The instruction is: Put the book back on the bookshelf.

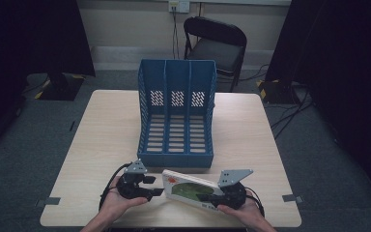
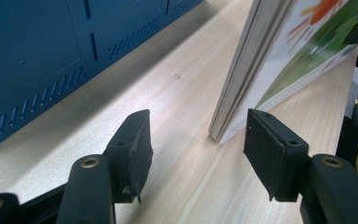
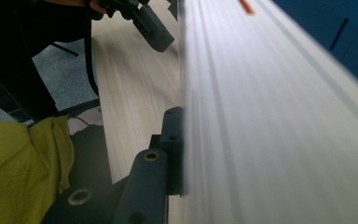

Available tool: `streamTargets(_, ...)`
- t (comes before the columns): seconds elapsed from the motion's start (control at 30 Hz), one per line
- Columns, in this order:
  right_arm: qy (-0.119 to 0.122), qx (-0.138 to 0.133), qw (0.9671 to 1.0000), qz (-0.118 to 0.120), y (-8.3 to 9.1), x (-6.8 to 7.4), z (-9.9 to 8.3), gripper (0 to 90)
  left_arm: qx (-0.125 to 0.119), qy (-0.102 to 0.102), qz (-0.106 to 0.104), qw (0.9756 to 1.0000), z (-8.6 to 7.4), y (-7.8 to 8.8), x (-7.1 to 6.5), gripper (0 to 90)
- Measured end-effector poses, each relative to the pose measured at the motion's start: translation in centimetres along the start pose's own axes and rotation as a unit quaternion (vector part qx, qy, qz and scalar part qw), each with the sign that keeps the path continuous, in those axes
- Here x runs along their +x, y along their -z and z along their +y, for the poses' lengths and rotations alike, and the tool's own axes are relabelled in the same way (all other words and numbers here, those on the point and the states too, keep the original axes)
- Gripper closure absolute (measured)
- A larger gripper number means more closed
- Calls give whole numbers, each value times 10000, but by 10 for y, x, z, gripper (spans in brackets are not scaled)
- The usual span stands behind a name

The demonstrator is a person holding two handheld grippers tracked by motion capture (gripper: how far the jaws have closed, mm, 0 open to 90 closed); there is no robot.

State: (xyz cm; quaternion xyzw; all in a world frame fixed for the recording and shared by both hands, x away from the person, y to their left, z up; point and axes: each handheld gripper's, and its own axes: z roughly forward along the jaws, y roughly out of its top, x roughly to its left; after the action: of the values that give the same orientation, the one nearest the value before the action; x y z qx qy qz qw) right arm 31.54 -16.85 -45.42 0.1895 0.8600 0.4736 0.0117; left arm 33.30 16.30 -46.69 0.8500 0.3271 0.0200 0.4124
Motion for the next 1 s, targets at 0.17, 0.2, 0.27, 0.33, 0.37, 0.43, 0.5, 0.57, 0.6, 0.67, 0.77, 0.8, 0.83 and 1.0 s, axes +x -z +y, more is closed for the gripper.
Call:
streamTargets(0.17, -8, -13, 10000, -26, 1, 0, 1, 765, 134, 48, 251, 9996, -1, 0, 1, 397)
streamTargets(0.2, -3, -22, 10000, 13, 1, 0, 1, 765, 172, 83, 227, 9996, -1, 0, 3, 397)
streamTargets(0.27, -16, -41, 10000, -16, 2, 1, 2, 765, 197, 84, 241, 9995, -1, 1, 5, 397)
streamTargets(0.33, -24, -87, 10000, -13, 3, 1, 3, 765, 248, 55, 279, 9993, -4, 3, 7, 371)
streamTargets(0.37, -47, -112, 9999, -9, 4, 1, 4, 765, 302, 37, 281, 9991, -6, 5, 8, 354)
streamTargets(0.43, -41, -139, 9999, -20, 6, 1, 5, 765, 324, -4, 339, 9989, -10, 10, 11, 347)
streamTargets(0.5, -76, -180, 9998, -44, 7, 1, 6, 765, 341, 62, 420, 9985, -13, 16, 17, 322)
streamTargets(0.57, -69, -169, 9998, -57, 8, 1, 8, 765, 351, 113, 522, 9980, -17, 22, 23, 299)
streamTargets(0.6, -76, -179, 9998, -63, 8, 1, 8, 765, 387, 113, 583, 9975, -18, 24, 27, 289)
streamTargets(0.67, -70, -187, 9998, -83, 9, 1, 10, 765, 400, 181, 694, 9966, -22, 28, 35, 271)
streamTargets(0.77, -89, -233, 9996, -107, 10, 1, 12, 765, 342, 362, 865, 9950, -28, 33, 46, 242)
streamTargets(0.8, -100, -233, 9996, -101, 10, 1, 13, 765, 352, 428, 1042, 9930, -30, 34, 50, 237)
streamTargets(0.83, -98, -238, 9996, -91, 10, 1, 14, 765, 360, 467, 1158, 9915, -32, 34, 53, 229)
streamTargets(1.0, -63, -263, 9996, -82, 11, 4, 16, 765, 205, 473, 1392, 9889, -38, 38, 62, 224)
